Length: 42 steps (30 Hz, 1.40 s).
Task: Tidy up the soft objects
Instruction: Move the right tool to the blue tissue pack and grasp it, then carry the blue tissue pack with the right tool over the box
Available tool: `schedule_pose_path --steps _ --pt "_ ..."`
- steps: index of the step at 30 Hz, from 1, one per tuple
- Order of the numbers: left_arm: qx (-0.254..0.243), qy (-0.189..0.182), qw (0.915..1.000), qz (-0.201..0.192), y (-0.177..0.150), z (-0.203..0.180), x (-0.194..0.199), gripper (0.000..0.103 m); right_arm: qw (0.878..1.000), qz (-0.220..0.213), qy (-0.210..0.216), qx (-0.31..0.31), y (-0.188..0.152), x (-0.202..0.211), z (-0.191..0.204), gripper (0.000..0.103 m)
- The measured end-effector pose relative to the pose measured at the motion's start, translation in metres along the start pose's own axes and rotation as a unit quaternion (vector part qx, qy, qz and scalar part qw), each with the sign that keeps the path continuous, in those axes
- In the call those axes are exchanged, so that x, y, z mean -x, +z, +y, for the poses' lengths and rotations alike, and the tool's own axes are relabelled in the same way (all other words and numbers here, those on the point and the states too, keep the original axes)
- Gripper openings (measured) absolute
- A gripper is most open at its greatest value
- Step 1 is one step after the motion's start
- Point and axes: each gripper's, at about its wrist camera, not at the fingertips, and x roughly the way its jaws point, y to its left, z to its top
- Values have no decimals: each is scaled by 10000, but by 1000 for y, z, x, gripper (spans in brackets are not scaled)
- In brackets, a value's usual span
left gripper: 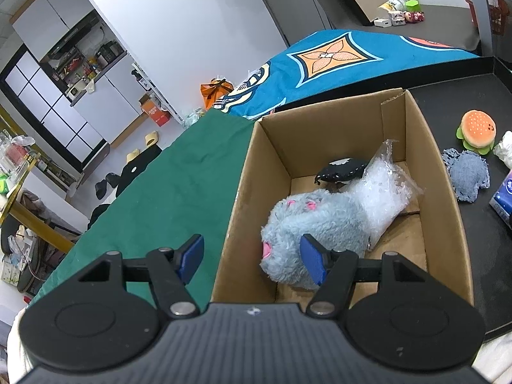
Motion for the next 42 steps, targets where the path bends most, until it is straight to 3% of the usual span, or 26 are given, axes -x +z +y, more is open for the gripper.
schedule_pose_path --steps 14,25,33,42 --pt "64 -31 10000 11 0 3 -1 65 9998 139 -17 132 -1 -4 8 57" --pt "63 -155 9998 83 4 7 -1 65 9997 -230 -28 65 7 10 6 52" --pt "138 -445 9981 411 8 28 3 65 9988 -492 -45 51 19 28 16 52" --pt "90 -568 9978 337 7 50 7 65 9977 -654 106 131 33 43 39 52"
